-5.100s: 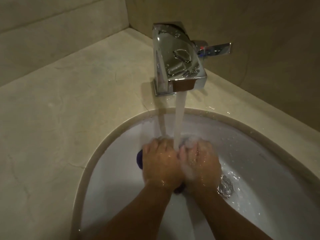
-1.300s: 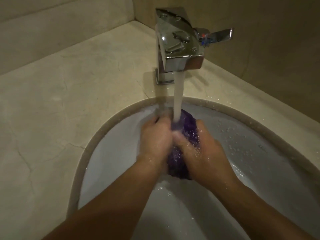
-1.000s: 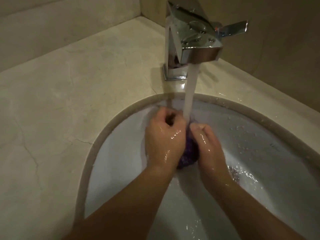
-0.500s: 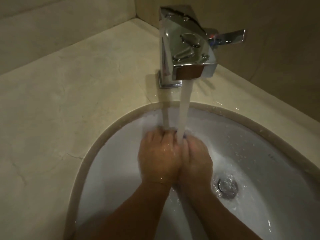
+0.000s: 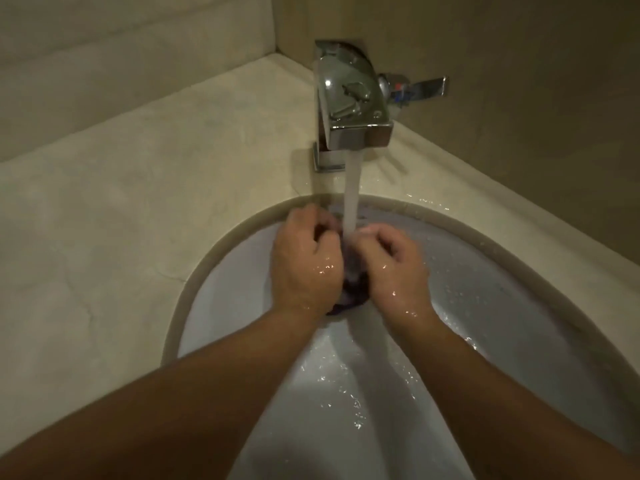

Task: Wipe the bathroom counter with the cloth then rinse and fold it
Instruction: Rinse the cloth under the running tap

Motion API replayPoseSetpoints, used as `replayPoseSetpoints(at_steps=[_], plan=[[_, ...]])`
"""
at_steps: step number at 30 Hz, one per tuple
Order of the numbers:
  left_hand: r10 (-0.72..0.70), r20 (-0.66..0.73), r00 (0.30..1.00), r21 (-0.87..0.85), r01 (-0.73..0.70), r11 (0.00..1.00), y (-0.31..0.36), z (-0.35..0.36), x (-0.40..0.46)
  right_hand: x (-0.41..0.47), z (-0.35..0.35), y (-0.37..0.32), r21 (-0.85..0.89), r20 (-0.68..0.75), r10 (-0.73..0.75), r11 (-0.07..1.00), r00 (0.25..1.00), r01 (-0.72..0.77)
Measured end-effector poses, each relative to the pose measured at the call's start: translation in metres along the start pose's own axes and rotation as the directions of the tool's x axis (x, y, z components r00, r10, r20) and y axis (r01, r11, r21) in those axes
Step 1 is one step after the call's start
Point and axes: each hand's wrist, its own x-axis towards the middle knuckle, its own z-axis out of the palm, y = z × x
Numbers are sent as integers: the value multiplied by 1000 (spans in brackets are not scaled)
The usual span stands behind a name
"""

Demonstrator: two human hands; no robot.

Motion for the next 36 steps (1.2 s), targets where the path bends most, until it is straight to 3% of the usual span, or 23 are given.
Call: replayPoseSetpoints(at_steps=[2,4,7,9,11,18,22,27,33,34,36], plan=[[66,-26,997,37,-65,997,1,-3,-1,-2,4,-6,202,-75,90,977,993,-73],[156,19,988,230,-156,961,-9,-3,-8,-2,11,0,236,-179,111,970,978,-67],[247,161,956,469,-294,833,-36,-1,-22,-7,23,19,66,-274,15,998,962,4],[313,241,919,510,-394,765,-48,-2,-24,-10,28,37,-82,-205,-61,996,977,45],[376,294,879,539,-477,694,-54,-3,-24,-13,32,49,-169,-140,-32,986,990,8],[291,316,903,727,-428,536,-54,9,-19,1,26,53,-250,-133,1,968,991,-35],[263,331,906,739,-422,525,-55,15,-17,7,27,59,-233,-236,-21,972,971,-36],[211,386,898,737,-438,514,-55,21,-10,10,28,61,-282,-261,-16,958,965,-60],[119,407,906,732,-401,550,-45,22,-7,9,17,45,-274,-152,29,959,988,-71],[132,412,902,715,-409,567,-45,19,-8,6,14,38,-241,-172,31,968,985,-72],[251,319,914,582,-398,709,-42,10,-9,3,8,20,-104,-242,50,992,969,-77]])
